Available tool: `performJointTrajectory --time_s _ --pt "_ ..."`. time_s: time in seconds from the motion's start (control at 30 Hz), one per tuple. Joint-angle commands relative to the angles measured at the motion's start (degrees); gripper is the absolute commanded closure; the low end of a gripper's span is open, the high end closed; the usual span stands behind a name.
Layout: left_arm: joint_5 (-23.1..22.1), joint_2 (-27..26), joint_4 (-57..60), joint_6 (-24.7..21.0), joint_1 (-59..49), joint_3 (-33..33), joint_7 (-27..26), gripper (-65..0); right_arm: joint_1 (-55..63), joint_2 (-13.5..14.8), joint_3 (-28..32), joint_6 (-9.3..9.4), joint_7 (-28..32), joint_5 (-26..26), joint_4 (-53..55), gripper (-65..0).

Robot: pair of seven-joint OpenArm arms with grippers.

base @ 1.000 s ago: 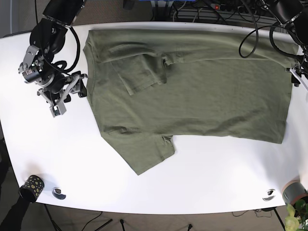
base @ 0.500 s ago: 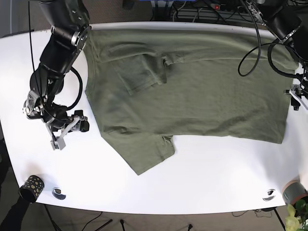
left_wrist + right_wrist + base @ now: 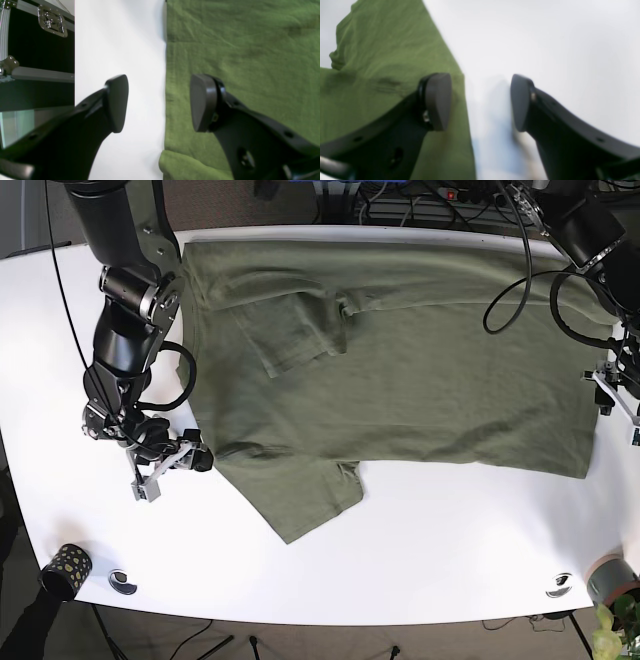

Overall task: Fold the T-shirt properly
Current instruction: 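Grasp the shirt's side edge with both grippers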

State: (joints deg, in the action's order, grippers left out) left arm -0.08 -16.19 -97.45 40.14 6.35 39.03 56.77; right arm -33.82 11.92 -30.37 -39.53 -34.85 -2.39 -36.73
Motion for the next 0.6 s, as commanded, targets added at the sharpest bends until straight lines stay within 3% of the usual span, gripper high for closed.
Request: performJointTrajectory --time_s 0.0,0.17,0.27,0.37,0.57 --pt "-0.5 -1.0 -1.0 -0.1 0.9 0.1 -1.0 -35.8 -2.1 0.6 0.0 -0.47 2.7 -0.1 1.4 -35.7" --pt "0.1 -1.4 0.0 -0.1 0.9 0.1 -1.0 -36.0 -1.8 -0.9 0.0 -0.47 2.8 0.1 1.6 -35.7" --pt "2.8 -1.4 4.0 -0.1 3.0 -0.7 -1.4 -36.3 -1.8 -2.0 0.0 -0.47 2.8 0.2 1.6 -35.7" --pt "5.9 -1.4 9.6 -6.7 6.4 -2.1 -4.4 -36.3 -1.8 -3.4 0.0 -0.47 2.2 0.2 1.6 -35.7" --pt "9.9 -1.3 20.0 -14.1 12.7 -2.1 -12.5 -36.3 -2.1 -4.9 0.0 -0.47 2.1 2.3 1.6 -35.7"
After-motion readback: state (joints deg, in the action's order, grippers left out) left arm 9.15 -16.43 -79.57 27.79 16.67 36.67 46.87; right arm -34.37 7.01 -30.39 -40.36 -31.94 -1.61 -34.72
